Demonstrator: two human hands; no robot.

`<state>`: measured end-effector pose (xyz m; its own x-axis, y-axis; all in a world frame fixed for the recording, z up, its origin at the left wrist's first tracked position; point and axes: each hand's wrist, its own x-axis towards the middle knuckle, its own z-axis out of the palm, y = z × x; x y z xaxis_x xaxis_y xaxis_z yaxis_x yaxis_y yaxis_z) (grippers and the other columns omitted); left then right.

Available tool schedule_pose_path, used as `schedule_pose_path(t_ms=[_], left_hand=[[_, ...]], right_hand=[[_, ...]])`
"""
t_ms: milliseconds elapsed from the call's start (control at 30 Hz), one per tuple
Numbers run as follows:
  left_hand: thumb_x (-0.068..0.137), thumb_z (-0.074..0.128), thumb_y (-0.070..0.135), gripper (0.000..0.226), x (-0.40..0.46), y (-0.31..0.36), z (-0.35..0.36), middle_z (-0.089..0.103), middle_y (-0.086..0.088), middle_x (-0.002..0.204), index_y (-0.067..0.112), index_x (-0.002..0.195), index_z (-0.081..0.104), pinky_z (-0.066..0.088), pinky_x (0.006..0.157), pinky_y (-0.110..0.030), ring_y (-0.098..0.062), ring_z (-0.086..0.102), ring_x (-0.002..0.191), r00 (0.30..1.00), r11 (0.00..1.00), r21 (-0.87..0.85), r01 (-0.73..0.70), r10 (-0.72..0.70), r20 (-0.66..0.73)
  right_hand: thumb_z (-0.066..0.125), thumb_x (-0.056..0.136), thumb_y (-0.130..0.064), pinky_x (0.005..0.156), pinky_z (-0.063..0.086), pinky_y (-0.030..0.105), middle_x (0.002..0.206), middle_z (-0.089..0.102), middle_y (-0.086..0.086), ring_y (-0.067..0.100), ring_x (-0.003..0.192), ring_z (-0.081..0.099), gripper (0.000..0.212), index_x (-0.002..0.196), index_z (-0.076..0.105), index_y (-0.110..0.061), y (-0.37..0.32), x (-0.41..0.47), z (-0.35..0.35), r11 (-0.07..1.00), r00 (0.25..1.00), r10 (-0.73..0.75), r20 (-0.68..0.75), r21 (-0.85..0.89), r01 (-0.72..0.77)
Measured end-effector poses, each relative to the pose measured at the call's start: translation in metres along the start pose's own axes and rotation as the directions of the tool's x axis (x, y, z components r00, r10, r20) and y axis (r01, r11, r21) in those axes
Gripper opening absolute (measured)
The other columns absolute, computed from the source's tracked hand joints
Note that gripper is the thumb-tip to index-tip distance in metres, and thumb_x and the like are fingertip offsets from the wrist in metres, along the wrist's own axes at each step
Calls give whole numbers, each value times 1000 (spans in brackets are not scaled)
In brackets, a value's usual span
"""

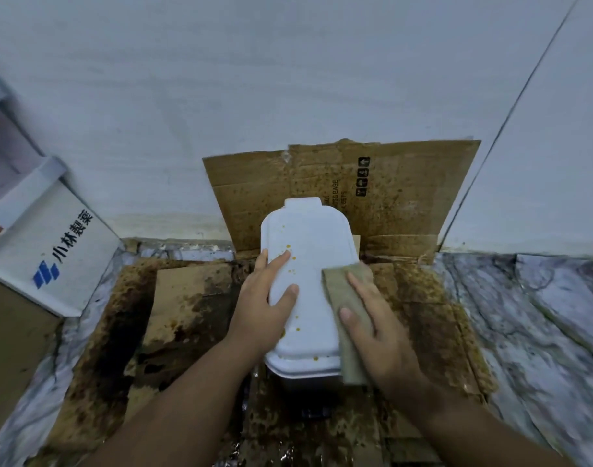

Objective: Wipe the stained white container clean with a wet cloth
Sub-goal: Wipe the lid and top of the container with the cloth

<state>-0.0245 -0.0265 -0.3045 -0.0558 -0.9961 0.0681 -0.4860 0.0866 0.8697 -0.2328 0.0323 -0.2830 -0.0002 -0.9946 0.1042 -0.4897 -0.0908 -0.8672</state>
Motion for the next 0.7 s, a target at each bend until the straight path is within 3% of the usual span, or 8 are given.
schedule_pose_path(t_ms=[100, 233, 300, 400, 433, 533, 600, 700], left_hand=[[86, 45, 66, 66, 0, -1, 0, 14, 15, 169, 49, 149, 39, 34, 117, -54, -10, 22, 151, 1000, 1000, -6, 1, -1, -2], [88, 46, 62, 65, 2, -2, -1, 15, 13, 169, 47, 151, 38, 35, 116, -55, -15, 24, 152, 1000, 1000, 10, -6, 6, 11], [89, 47, 59, 64, 3, 0, -1, 14, 11, 170, 45, 152, 39, 33, 118, -55, -14, 21, 153, 1000, 1000, 14, 2, -2, 17], [89, 47, 61, 66, 3, 1, -2, 11, 11, 170, 45, 152, 39, 30, 120, -53, -5, 15, 151, 1000, 1000, 15, -1, 1, 26], [89, 47, 61, 65, 2, 2, -2, 11, 11, 170, 45, 152, 39, 29, 120, -52, -1, 14, 148, 1000, 1000, 14, -2, 2, 24], [92, 49, 56, 60, 2, 0, -1, 10, 13, 170, 48, 150, 38, 29, 121, -51, 5, 11, 143, 1000, 1000, 20, 4, -4, 15], [92, 49, 57, 58, 2, -1, 0, 9, 17, 170, 52, 149, 38, 30, 120, -52, 7, 10, 143, 1000, 1000, 18, 5, -6, 10], [93, 50, 58, 58, 1, -2, -1, 8, 19, 169, 53, 149, 38, 29, 121, -52, 8, 10, 143, 1000, 1000, 7, 17, -18, 11]], right_hand=[[45, 91, -55, 114, 8, 3, 158, 21, -26, -12, 147, 10, 57, 146, 38, -44, -8, -41, 9, 998, 998, 50, -31, -41, -51], [52, 94, -51, 124, 15, 27, 162, 15, -17, 1, 151, 12, 55, 147, 38, -44, -10, 8, -6, 995, 997, 14, 73, -102, -6], [55, 96, -52, 124, 16, 32, 166, 9, -7, 11, 153, 11, 60, 150, 31, -46, -15, 61, -11, 972, 974, 109, 197, -225, -63], [43, 86, -77, 124, 13, 43, 168, 5, -2, 27, 154, 8, 77, 153, 21, -47, -16, 143, 1, 927, 947, 186, 262, -366, -81], [37, 79, -85, 124, 13, 48, 168, 7, -4, 30, 154, 8, 83, 152, 18, -50, -13, 167, 8, 916, 948, 194, 251, -392, -83], [30, 86, -76, 122, 19, 50, 165, 20, 0, 33, 150, 21, 73, 152, 14, -50, -22, 218, 26, 864, 931, 274, 242, -488, -127], [20, 84, -76, 114, 32, 53, 157, 37, 5, 39, 139, 39, 70, 149, 23, -50, -38, 237, 37, 801, 932, 302, 201, -583, -134], [15, 88, -70, 102, 40, 56, 139, 54, 8, 40, 123, 52, 64, 135, 45, -39, -51, 246, 53, 724, 951, 278, 138, -681, -113]])
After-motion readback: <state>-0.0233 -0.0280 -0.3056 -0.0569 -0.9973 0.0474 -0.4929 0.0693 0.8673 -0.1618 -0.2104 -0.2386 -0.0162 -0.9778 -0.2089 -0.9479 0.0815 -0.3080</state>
